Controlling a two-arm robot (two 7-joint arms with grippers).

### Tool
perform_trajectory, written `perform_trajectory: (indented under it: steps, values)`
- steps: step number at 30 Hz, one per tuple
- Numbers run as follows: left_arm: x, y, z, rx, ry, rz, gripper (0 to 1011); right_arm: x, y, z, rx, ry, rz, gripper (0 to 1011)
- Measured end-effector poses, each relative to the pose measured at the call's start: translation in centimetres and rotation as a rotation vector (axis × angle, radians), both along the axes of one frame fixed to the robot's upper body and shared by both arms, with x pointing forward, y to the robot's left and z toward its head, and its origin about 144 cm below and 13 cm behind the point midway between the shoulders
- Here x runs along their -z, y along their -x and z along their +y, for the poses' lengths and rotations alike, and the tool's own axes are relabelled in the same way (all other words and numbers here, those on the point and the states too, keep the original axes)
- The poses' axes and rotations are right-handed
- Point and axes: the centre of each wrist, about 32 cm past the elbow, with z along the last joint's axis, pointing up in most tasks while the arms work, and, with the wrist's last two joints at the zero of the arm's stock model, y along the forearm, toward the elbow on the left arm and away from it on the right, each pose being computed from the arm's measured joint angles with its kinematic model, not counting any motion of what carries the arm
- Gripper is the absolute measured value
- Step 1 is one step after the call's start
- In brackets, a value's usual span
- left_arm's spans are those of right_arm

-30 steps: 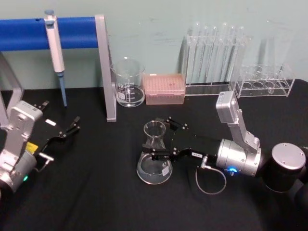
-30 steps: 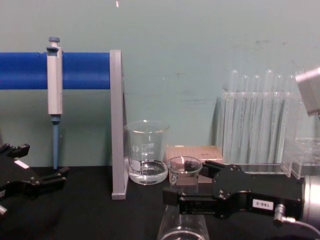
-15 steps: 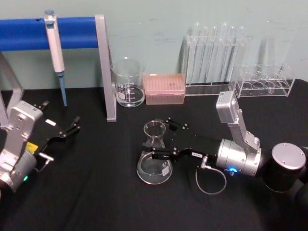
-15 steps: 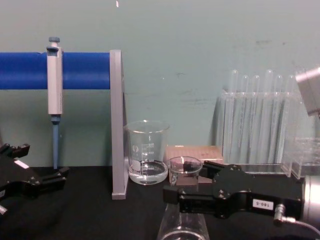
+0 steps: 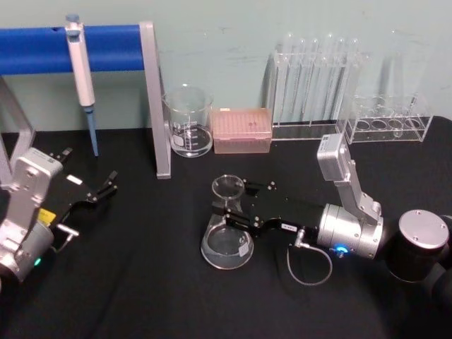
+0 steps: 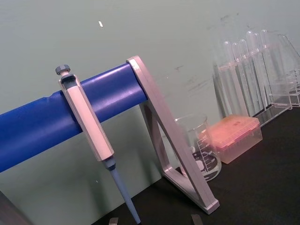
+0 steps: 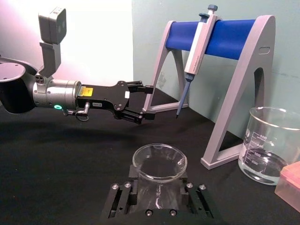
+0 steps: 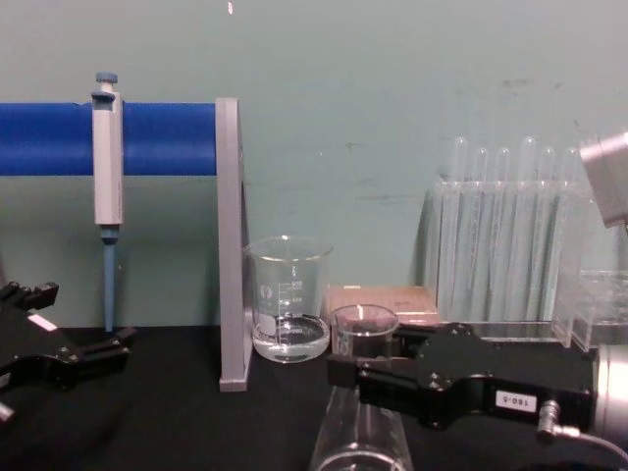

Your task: Grasp the erlenmeyer flask with one hand, shake it three times, then place it back.

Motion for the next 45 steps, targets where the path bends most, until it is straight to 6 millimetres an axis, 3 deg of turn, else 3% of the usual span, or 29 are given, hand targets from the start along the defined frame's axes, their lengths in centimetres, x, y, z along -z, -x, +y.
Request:
perform_trajectory:
  steps: [3,31,45]
  values:
    - [0.0,0.0,0.0,0.000,0.000,0.000,1001,0.0,0.0,0.0,0.000,0.000,0.000,449]
    - [0.0,0.0,0.0,0.000,0.000,0.000,1001,-0.3,0.1,-0.2,0.013,-0.042,-0.006,450]
    - [0.0,0.0,0.0,0.000,0.000,0.000,1001,-4.5,1.8,-0.4,0.199,-0.135,-0.079,449]
